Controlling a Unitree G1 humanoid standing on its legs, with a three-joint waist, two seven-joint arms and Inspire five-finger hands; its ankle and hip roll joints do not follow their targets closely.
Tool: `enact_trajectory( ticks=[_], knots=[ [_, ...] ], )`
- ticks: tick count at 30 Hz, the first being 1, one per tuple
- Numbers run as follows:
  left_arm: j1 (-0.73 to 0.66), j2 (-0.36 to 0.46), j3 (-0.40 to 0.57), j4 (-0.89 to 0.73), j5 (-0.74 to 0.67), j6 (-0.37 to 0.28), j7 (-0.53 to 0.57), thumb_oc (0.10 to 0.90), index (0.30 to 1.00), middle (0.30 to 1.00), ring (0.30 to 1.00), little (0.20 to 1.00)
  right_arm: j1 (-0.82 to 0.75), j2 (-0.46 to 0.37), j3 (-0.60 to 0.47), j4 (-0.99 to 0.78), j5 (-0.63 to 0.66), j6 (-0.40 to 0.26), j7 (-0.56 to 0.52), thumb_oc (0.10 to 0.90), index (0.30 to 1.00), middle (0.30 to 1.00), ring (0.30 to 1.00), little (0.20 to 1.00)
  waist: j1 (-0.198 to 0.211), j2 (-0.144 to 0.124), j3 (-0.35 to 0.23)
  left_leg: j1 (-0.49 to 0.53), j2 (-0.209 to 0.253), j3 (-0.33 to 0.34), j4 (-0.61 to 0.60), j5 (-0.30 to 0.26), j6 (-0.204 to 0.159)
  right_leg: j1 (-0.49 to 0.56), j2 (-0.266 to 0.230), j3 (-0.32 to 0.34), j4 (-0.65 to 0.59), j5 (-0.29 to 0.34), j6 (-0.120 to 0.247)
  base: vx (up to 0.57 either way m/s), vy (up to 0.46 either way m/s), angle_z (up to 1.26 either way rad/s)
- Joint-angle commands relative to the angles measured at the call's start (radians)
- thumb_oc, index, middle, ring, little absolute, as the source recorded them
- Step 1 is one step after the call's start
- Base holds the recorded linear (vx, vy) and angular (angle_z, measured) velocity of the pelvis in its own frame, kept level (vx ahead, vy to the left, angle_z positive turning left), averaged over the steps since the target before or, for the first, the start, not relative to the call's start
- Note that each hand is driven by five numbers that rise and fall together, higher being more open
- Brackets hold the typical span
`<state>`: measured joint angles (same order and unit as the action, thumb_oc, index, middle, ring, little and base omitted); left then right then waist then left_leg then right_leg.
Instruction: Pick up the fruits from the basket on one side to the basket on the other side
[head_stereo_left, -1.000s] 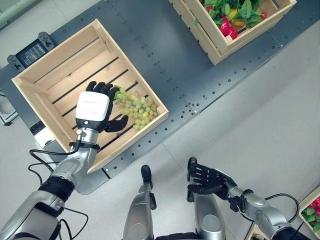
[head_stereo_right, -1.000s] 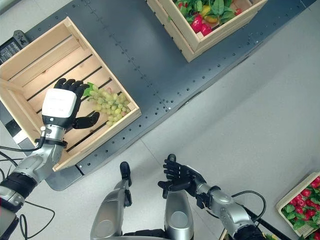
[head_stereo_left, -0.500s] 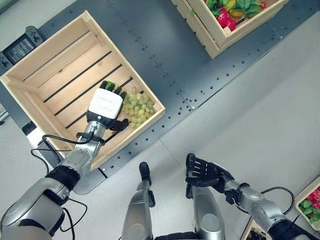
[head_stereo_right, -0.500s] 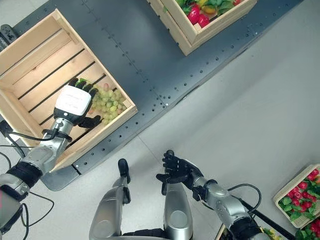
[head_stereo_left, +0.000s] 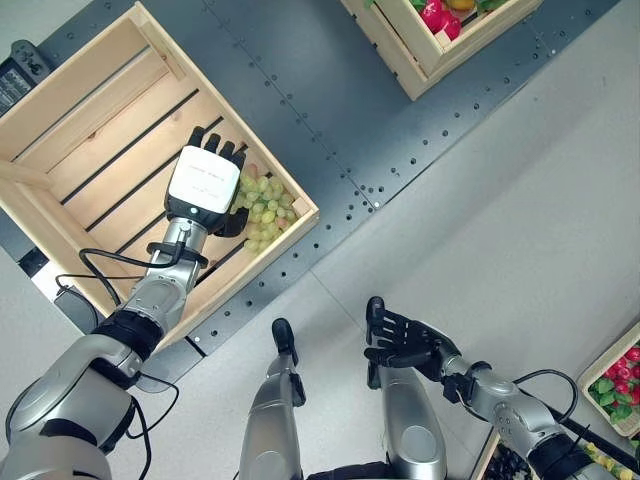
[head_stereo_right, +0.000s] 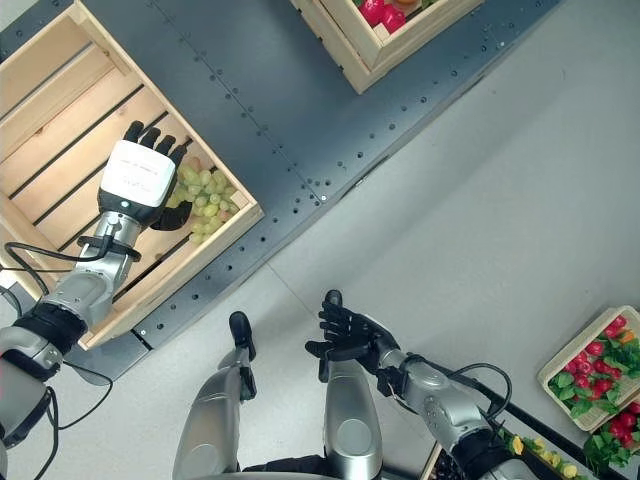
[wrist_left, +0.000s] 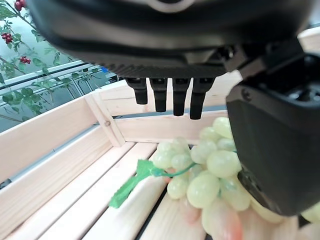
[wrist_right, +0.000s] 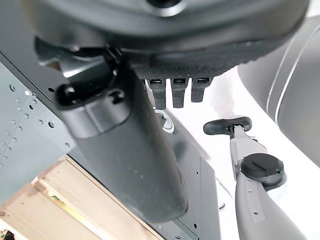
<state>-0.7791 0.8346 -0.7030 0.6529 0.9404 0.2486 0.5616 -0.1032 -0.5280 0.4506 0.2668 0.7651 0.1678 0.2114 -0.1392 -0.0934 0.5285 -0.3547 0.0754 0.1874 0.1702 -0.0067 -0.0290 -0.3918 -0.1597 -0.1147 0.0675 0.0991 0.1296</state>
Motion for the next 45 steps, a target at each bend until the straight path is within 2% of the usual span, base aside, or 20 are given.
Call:
enact_trajectory(
  ticks=[1,11,16,21,27,31,35,39,45],
  knots=[
    [-0.137,0.011,0.015,0.058,0.045,0.014,-0.001,0.8,0.9,0.9,0.9,0.9,0.0,-0.006,0.026,-0.057,0.074,-0.035,-0.005,0.8,0.9,0.9,0.9,0.9,-0.006,-0.03,-0.009,-0.119,-0.007,0.021,0.175,-0.045,-0.023,-0.081,-0.03,0.052,0.128,-0.013,0.053,0.0,0.0,0.0],
    [-0.218,-0.03,-0.082,0.122,0.09,-0.011,-0.194,0.8,0.9,0.9,0.9,0.9,-0.06,0.012,0.047,-0.046,0.094,-0.028,-0.042,0.8,0.9,0.9,0.9,0.9,-0.02,-0.034,-0.009,-0.16,-0.004,0.028,0.19,-0.048,-0.023,-0.13,-0.014,0.051,0.144,-0.008,0.05,-0.01,-0.002,-0.02],
    [-0.25,-0.048,-0.113,0.159,0.049,-0.074,-0.284,0.8,0.9,0.9,0.9,0.9,-0.082,0.022,0.059,-0.041,0.098,-0.028,-0.057,0.8,0.9,0.9,0.9,0.9,-0.026,-0.038,-0.009,-0.173,-0.002,0.032,0.184,-0.042,-0.023,-0.147,-0.008,0.051,0.137,0.0,0.048,0.0,0.0,0.0],
    [-0.263,-0.035,-0.127,0.148,-0.001,-0.149,-0.356,0.8,0.9,0.9,0.9,0.9,-0.085,0.013,0.06,-0.049,0.092,-0.022,-0.054,0.8,0.9,0.9,0.9,0.9,-0.026,-0.03,-0.009,-0.173,-0.006,0.033,0.177,-0.039,-0.022,-0.15,-0.006,0.05,0.137,-0.002,0.046,0.0,0.0,0.0],
    [-0.261,-0.014,-0.12,0.109,-0.065,-0.169,-0.409,0.8,0.9,0.9,0.9,0.9,-0.076,0.009,0.054,-0.061,0.085,-0.021,-0.055,0.8,0.9,0.9,0.9,0.9,-0.02,-0.019,-0.009,-0.162,-0.009,0.032,0.167,-0.036,-0.023,-0.142,-0.017,0.045,0.131,-0.002,0.046,0.0,0.0,0.0],
    [-0.252,0.016,-0.1,0.051,-0.093,-0.226,-0.447,0.8,0.9,0.9,0.9,0.9,-0.064,-0.001,0.05,-0.078,0.089,-0.025,-0.063,0.8,0.9,0.9,0.9,0.9,-0.011,-0.017,-0.009,-0.144,-0.013,0.032,0.145,-0.031,-0.02,-0.124,-0.019,0.036,0.115,-0.001,0.047,0.0,0.0,0.0],
    [-0.232,0.064,-0.076,-0.032,-0.125,-0.249,-0.492,0.8,0.9,0.9,0.9,0.9,-0.038,-0.018,0.032,-0.097,0.08,-0.018,-0.05,0.8,0.9,0.9,0.9,0.9,-0.004,-0.006,-0.009,-0.13,-0.015,0.034,0.135,-0.029,-0.018,-0.111,-0.023,0.03,0.113,-0.005,0.045,0.0,0.0,0.0],
    [-0.207,0.101,-0.055,-0.1,-0.102,-0.244,-0.544,0.8,0.9,0.9,0.9,0.9,-0.015,-0.032,0.017,-0.125,0.082,-0.011,-0.05,0.8,0.9,0.9,0.9,0.9,0.002,0.002,-0.009,-0.112,-0.019,0.034,0.115,-0.023,-0.015,-0.098,-0.026,0.023,0.106,-0.005,0.046,0.0,0.0,0.0],
    [-0.19,0.144,-0.034,-0.177,-0.046,-0.115,-0.599,0.8,0.9,0.9,0.9,0.9,0.005,-0.049,0.01,-0.146,0.089,-0.009,-0.054,0.8,0.9,0.9,0.9,0.9,0.01,0.008,-0.009,-0.102,-0.021,0.033,0.101,-0.019,-0.013,-0.088,-0.03,0.014,0.102,-0.007,0.045,0.0,0.0,0.0]
  ],
)
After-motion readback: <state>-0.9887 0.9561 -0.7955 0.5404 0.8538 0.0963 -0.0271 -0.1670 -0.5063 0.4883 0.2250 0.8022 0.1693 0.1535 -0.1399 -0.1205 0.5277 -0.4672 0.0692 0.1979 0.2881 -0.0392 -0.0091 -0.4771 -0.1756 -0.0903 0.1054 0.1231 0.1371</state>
